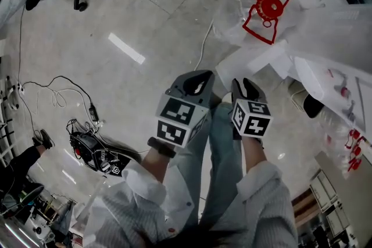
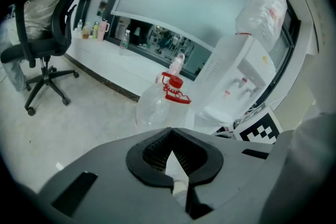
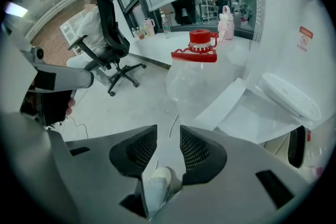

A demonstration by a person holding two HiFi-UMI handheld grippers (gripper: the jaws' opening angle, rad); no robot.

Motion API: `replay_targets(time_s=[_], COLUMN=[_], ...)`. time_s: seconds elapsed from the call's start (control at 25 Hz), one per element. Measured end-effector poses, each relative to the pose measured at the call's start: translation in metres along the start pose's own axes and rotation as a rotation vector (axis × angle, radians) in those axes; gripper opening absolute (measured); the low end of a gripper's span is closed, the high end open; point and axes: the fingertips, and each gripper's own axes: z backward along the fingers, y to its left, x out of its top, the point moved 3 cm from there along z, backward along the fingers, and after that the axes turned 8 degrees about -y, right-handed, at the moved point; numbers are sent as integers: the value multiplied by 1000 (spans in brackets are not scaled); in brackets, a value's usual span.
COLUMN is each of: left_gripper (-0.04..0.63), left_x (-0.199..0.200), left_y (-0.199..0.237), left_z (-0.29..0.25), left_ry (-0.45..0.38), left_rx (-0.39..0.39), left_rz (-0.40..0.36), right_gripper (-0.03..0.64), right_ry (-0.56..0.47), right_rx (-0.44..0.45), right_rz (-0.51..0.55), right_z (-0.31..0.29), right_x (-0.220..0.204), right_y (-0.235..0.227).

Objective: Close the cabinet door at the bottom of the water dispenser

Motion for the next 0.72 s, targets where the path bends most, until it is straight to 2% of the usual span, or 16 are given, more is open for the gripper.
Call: replay_targets(time_s=[0.4, 0.72], left_gripper=[11, 11], left_x=[-4, -12], left_y=[23, 38], left_z=[15, 23], left_ry=[-26, -8], left_rx=[30, 53], left_rz=[28, 46], right_gripper=[199, 212], right_ry=[73, 153], right_rx=[-117, -207], right_rz=[114, 167], right_z=[-29, -45], right_x=[-16, -33], right_y=[7, 4])
